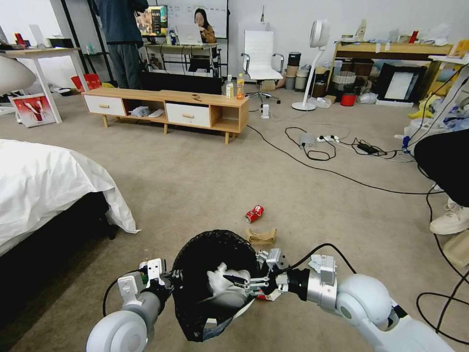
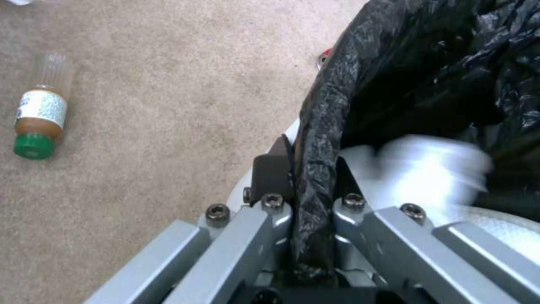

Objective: Pick up the trash bin and place the garbage on the floor into it.

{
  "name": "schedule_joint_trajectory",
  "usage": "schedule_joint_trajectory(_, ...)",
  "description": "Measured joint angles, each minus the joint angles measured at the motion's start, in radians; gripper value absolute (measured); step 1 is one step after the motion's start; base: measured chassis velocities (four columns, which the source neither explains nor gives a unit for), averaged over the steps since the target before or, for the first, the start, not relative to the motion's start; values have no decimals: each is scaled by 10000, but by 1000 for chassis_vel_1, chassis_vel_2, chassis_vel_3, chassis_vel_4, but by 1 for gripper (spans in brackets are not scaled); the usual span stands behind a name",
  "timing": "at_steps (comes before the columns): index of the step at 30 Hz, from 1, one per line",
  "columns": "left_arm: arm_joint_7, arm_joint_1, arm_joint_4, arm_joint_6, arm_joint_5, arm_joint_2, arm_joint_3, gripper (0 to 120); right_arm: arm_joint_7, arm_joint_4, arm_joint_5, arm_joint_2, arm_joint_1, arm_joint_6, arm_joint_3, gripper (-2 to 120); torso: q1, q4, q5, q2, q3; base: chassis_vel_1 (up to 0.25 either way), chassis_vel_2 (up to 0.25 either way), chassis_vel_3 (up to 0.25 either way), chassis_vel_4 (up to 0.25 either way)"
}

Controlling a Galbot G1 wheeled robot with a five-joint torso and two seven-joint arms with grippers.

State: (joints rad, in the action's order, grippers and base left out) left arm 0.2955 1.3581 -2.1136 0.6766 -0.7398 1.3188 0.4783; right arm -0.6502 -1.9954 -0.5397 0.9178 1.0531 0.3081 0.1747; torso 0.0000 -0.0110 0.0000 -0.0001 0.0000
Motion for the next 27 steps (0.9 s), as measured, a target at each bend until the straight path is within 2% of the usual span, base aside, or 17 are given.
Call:
schedule_joint_trajectory(1,-4,-1,1,-2,9,10,0,3,57,-10,93,23,-14,-38,84,95,0,0,0,0,0,0,0,0,0)
schedule_joint_trajectory(4,-8,-3,6,-5,32,16,0,3,108,-55,156,51,-46,-47,193,99,-1,-1,0,0,0,0,0,0,0)
schedule_joint_trajectory(15,-41,6,23,-19,97,53,89,3,290,-124,260,282,-130,-667,651,100,0,0,0,0,0,0,0,0,0)
schedule_joint_trajectory(21,-90,66,-61,-45,140,88,390,3,415,-302,55,543,-199,-953,2020,100,0,1,0,0,0,0,0,0,0)
schedule_joint_trajectory(23,-95,-11,-76,-45,121,112,639,3,439,-313,-117,590,-94,-985,2933,100,0,0,0,1,0,0,0,0,0)
schedule_joint_trajectory(27,-107,-85,-117,-32,44,113,943,3,441,-102,-174,596,203,-1129,3770,100,0,-2,-1,1,0,0,0,0,0)
